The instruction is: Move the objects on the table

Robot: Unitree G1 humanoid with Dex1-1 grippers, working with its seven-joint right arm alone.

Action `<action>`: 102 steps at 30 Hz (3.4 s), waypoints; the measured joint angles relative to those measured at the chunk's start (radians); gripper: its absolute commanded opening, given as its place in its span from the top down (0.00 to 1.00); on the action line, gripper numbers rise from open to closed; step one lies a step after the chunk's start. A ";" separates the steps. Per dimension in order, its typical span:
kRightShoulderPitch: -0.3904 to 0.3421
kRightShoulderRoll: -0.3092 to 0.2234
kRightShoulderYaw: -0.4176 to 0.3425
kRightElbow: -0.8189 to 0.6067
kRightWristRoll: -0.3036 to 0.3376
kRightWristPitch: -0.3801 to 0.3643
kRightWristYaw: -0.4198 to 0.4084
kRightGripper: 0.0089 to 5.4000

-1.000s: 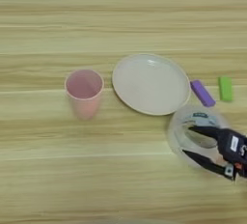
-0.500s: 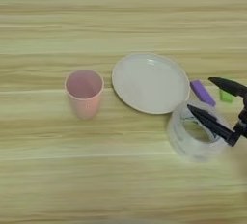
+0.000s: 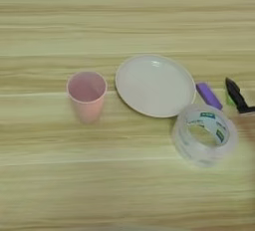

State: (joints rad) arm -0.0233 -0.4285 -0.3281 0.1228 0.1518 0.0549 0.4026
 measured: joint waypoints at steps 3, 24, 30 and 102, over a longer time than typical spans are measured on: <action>-0.018 0.008 0.014 0.055 -0.029 -0.028 -0.024 0.01; -0.100 0.012 0.041 0.362 -0.085 -0.171 -0.089 0.01; -0.128 0.012 0.047 0.433 -0.089 -0.198 -0.091 0.01; -0.227 0.013 0.123 0.170 -0.069 -0.027 -0.036 0.74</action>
State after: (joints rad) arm -0.2507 -0.4150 -0.2056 0.2928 0.0826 0.0278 0.3663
